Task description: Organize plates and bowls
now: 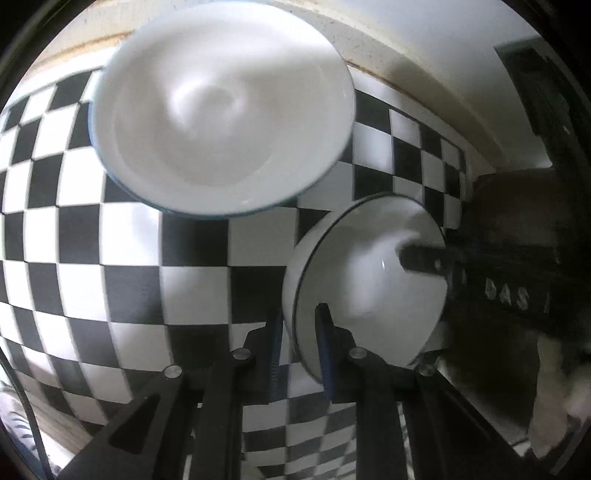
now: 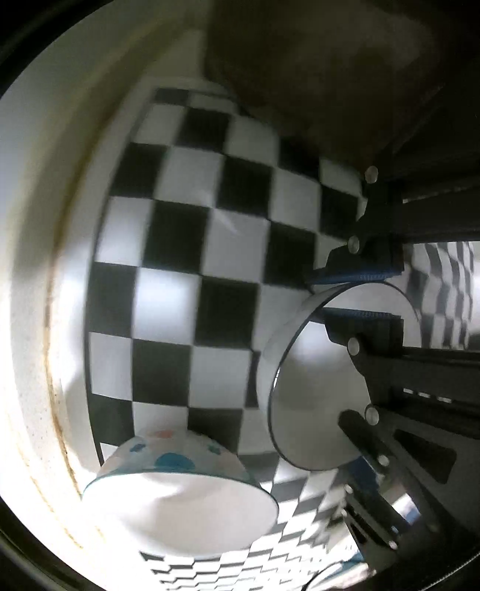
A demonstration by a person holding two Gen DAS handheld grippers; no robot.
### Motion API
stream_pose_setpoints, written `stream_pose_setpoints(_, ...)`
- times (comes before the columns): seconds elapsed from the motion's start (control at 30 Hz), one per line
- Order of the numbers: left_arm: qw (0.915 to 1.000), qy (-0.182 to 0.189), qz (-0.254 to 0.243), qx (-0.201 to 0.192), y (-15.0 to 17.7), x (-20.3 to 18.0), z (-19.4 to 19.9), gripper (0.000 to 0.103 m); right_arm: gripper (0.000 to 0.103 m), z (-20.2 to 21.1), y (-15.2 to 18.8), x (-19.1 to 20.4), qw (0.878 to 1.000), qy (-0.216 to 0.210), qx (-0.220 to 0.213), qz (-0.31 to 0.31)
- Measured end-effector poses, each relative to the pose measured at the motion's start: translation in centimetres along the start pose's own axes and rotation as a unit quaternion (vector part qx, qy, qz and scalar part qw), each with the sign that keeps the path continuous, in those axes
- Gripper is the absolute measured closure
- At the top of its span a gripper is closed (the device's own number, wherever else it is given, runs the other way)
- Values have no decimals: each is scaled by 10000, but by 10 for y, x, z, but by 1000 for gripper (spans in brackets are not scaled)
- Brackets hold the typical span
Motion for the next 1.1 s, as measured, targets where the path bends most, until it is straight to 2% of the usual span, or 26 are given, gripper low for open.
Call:
stream_pose_setpoints(0.13,9997,-161,-167,-7,-5,8,6,88,93,-10,16,2,9993,-318,155,-75)
stream_pose_setpoints(0.23,9991,-251,-275,199,-6,10,-3,88,93,-11,21,3,9996,-252,75,-79)
stream_pose_setpoints(0.43,9992,-234,-304,144,-2,10,-6,89,96,-19,27,-11,9984,-409,-176,-350)
stream_pose_setpoints(0.47,9992,-237,-280,135,-2,12,-5,89,96,-18,40,-11,9980,-469,-181,-391)
stream_pose_setpoints(0.6,9991,-277,-325,67,4,12,0,89,98,-13,46,-16,9963,-707,-234,-429)
stream_pose_setpoints(0.63,9989,-300,-359,41,7,12,0,89,98,-18,62,-12,9960,-733,-263,-442)
stream_pose_setpoints(0.87,9969,-453,-612,-199,26,14,33,89,98,-5,92,-11,9921,-1058,-481,-462)
stream_pose_setpoints(1.1,9933,-572,-908,-430,64,18,73,89,97,23,131,-4,9881,-1295,-751,-348)
Point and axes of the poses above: each gripper's, at about its wrist camera, not at the fingertips, and z roughly against the way its jaws point, x to its left, y to its underside, the point moved 5 cm from there along -z, roughly the way its jaws point
